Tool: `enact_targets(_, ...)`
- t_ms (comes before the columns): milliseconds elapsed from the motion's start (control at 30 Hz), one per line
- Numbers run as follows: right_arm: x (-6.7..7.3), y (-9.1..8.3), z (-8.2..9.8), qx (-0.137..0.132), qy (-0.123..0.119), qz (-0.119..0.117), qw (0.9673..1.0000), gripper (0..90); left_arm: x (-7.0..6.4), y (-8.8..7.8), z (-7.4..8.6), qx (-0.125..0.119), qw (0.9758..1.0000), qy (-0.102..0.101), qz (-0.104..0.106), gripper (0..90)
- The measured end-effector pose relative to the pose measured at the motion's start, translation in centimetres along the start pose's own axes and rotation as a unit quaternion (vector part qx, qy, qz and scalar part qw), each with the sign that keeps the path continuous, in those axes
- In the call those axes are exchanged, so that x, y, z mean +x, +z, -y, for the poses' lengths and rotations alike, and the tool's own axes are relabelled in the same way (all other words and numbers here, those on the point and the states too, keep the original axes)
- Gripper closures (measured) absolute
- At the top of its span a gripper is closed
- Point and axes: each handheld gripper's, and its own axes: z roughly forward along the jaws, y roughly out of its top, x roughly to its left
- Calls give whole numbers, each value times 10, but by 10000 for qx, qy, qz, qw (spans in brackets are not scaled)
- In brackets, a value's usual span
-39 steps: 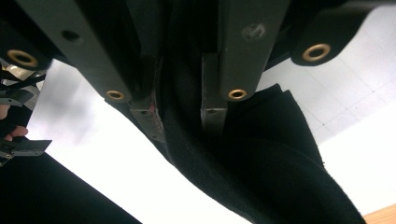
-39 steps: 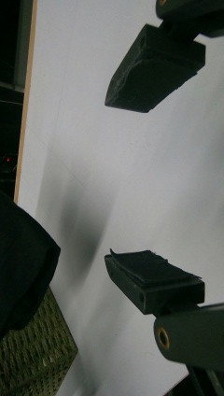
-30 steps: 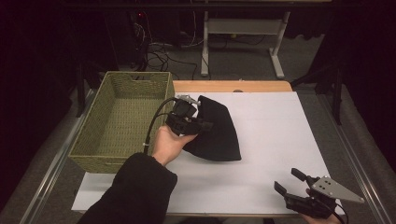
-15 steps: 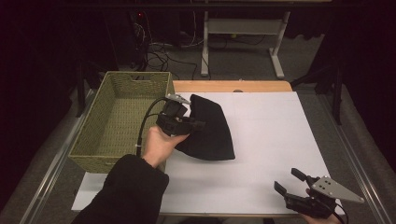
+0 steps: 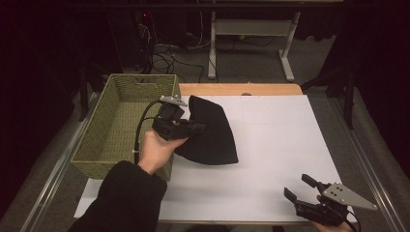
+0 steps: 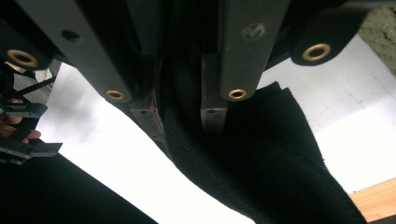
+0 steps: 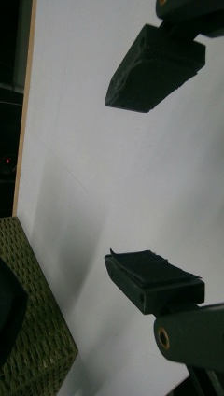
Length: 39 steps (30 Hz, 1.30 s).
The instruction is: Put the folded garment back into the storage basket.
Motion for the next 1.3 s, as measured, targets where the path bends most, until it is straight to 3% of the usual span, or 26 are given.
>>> enact_targets(733, 0, 0, 0, 2, 8, 2, 10000, 212, 12, -33, 3, -210, 9997, -98, -107, 715)
enact_targets(1300, 0, 1, 0, 13, 0, -1, 10000, 212, 30, -56, 12, -340, 9986, -265, -311, 715)
